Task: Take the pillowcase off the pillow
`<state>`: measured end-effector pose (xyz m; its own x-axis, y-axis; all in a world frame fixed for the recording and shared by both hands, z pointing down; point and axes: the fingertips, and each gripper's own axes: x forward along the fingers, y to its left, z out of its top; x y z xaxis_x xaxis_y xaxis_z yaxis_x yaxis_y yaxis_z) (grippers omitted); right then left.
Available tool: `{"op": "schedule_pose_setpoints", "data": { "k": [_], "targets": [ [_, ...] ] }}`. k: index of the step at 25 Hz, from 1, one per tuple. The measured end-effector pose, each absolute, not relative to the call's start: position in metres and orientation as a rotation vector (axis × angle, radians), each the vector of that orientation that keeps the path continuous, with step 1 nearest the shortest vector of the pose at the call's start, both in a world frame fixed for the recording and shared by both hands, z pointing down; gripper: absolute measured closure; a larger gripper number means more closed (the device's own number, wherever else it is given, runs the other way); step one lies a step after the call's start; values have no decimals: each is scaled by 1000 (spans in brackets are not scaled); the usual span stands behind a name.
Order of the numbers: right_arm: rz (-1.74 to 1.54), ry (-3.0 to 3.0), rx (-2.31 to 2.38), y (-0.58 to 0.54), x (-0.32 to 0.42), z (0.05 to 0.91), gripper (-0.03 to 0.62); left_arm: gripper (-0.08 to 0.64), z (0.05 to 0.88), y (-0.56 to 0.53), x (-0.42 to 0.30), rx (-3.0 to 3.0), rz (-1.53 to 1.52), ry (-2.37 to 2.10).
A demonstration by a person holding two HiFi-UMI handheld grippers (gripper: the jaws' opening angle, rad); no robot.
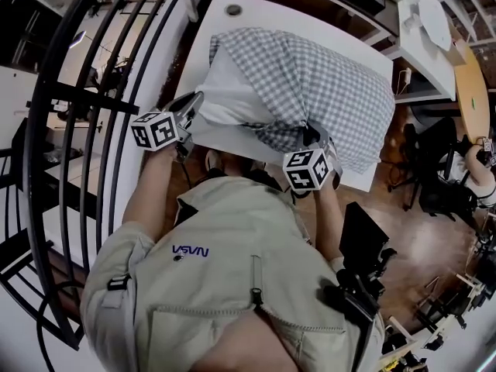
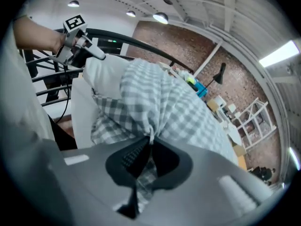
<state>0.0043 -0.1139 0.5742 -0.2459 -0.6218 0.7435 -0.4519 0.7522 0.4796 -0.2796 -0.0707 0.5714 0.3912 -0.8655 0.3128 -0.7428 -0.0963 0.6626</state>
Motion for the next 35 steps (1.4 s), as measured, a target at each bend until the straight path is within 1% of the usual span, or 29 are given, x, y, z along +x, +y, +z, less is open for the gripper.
{"op": "schedule_pose_setpoints", "data": {
  "k": [4, 7, 9, 10, 11, 12, 13, 14, 15, 19, 24, 27, 31, 33, 35],
  "targets": [
    [-88, -1906, 784, -112, 1, 612, 581, 541, 630, -58, -263, 1793, -130, -1398],
    [25, -1984, 775, -115, 2, 607, 581, 529, 622, -51, -247, 1858, -182, -1368],
    [132, -2047, 743, -113, 4, 598, 575, 498, 603, -46, -242, 1927, -190, -1367],
    [190, -2081, 719, -110, 4, 593, 569, 455, 593, -42, -241, 1959, -179, -1373],
    [239, -2119, 689, -107, 4, 586, 558, 435, 583, -38, -241, 1986, -161, -1385],
    [271, -2162, 649, -104, 1, 576, 539, 423, 575, -35, -241, 2005, -139, -1409],
    [281, -2206, 602, -100, -4, 563, 502, 402, 567, -33, -243, 2016, -122, -1442],
    [269, -2249, 550, -97, -10, 549, 463, 393, 558, -31, -245, 2023, -115, -1480],
    [245, -2291, 501, -95, -17, 534, 453, 388, 550, -31, -248, 2026, -118, -1513],
    [190, -2430, 409, -103, -46, 492, 453, 385, 536, -44, -264, 2026, -115, -1607],
    [138, -2487, 499, -137, -99, 467, 453, 375, 539, -93, -299, 2052, -91, -1586],
    [89, -2481, 575, -170, -142, 456, 453, 331, 547, -134, -303, 2113, -48, -1451],
    [16, -2380, 626, -220, -194, 466, 453, 242, 572, -174, -280, 2199, 83, -1200],
    [1, -2319, 634, -242, -216, 478, 453, 215, 582, -186, -267, 2223, 128, -1096],
    [-23, -2257, 624, -258, -237, 492, 452, 213, 589, -194, -257, 2225, 114, -1020]
  ]
}}
